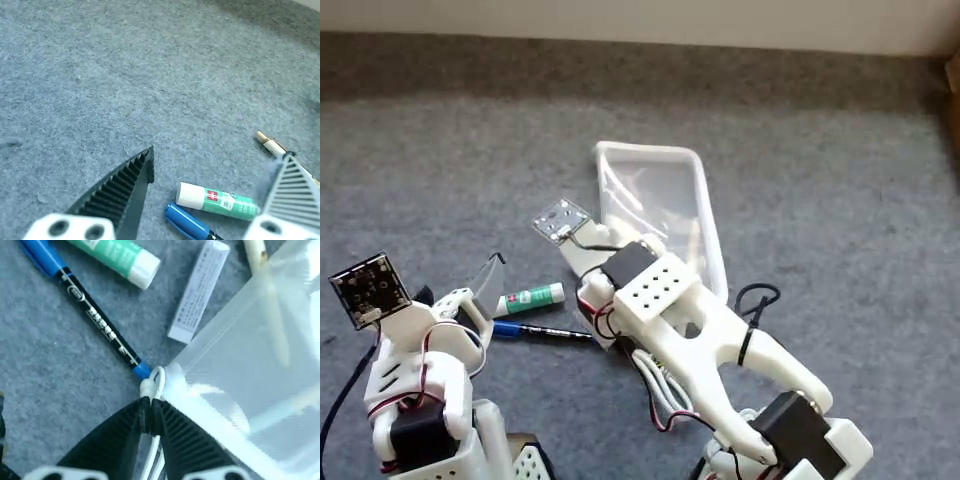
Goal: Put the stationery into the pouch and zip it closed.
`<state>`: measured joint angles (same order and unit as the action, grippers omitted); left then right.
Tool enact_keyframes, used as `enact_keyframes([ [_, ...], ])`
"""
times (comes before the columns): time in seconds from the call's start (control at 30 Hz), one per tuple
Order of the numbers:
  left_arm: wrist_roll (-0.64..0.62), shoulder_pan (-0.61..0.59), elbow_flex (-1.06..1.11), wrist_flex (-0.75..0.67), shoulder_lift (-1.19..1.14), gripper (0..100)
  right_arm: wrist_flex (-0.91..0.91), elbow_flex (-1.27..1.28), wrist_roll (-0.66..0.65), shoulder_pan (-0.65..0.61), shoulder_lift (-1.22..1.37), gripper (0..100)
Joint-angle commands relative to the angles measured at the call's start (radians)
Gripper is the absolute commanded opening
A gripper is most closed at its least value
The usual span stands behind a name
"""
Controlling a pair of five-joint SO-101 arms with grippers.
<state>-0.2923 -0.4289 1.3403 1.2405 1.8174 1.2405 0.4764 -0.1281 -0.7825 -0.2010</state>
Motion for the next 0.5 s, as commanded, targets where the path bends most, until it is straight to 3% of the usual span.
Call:
enact_keyframes([
  [0.0, -0.012, -0.018, -0.005, -0.021, -0.002, 35, -0.085, -0.068, -0.012, 0.035, -0.005, 0.9],
  [0.13, -0.012, -0.019, -0.005, -0.021, -0.002, 35, -0.101, -0.050, -0.012, 0.102, 0.039, 0.9],
  [0.33, -0.012, -0.019, -0.005, -0.021, -0.002, 35, -0.142, -0.047, -0.015, 0.104, 0.285, 0.9],
  [0.47, -0.012, -0.019, -0.005, -0.021, -0.002, 35, -0.091, -0.102, -0.017, 0.090, 0.317, 0.8],
])
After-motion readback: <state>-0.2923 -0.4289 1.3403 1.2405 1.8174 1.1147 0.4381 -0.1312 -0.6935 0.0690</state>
